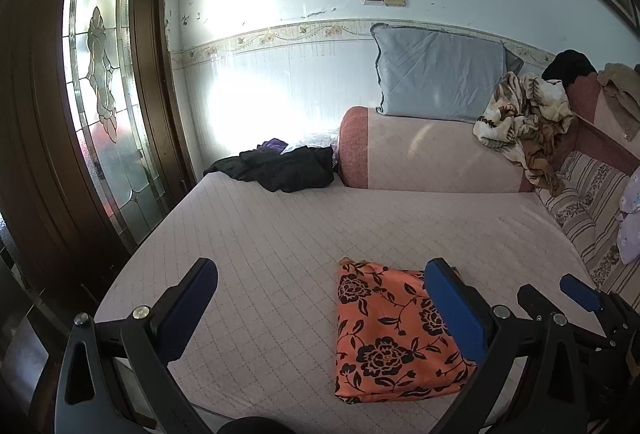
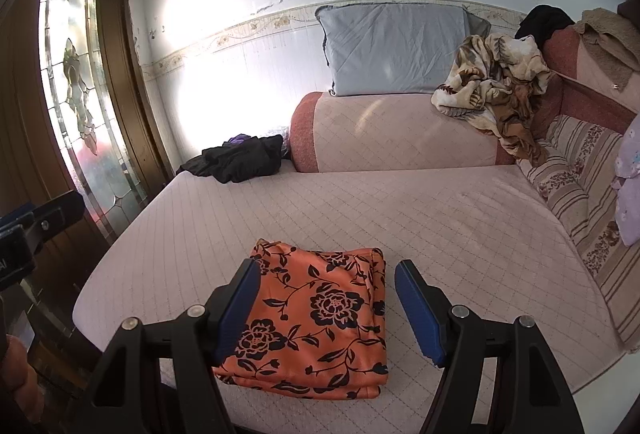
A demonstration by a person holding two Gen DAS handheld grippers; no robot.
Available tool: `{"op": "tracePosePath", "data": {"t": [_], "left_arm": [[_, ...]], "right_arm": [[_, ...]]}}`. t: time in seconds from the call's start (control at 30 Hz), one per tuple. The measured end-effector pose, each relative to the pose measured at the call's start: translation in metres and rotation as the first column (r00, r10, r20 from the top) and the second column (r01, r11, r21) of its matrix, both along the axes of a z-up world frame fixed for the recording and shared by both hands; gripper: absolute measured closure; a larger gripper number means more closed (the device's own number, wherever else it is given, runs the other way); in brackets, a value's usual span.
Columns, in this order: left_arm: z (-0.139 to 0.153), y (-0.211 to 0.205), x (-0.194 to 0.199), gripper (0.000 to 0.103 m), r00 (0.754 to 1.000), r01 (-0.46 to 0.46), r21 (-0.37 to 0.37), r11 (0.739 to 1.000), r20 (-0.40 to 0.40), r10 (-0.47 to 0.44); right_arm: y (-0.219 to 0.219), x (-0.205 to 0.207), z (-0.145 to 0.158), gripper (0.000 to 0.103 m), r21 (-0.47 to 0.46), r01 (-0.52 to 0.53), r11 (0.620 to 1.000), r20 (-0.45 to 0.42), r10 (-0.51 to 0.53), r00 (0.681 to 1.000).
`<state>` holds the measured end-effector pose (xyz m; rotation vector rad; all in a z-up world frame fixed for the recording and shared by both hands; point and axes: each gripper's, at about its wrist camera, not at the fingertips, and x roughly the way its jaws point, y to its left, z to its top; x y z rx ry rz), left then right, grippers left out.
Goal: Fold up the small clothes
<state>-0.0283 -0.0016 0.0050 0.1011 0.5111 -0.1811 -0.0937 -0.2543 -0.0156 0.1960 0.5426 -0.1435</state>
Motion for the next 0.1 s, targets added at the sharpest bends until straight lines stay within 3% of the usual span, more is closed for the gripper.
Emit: {"op": "tracePosePath", "data": {"t": [0.1], "left_arm": [[-0.009,0.004,0.023,0.0,1.0,0.012,-0.057,0.998,-0.028,-0.014]], "right_arm": [[-0.01,0.016,-0.006,0.03,-0.003,0.007,1.0,-0.005,-0.007,1.0]]}}
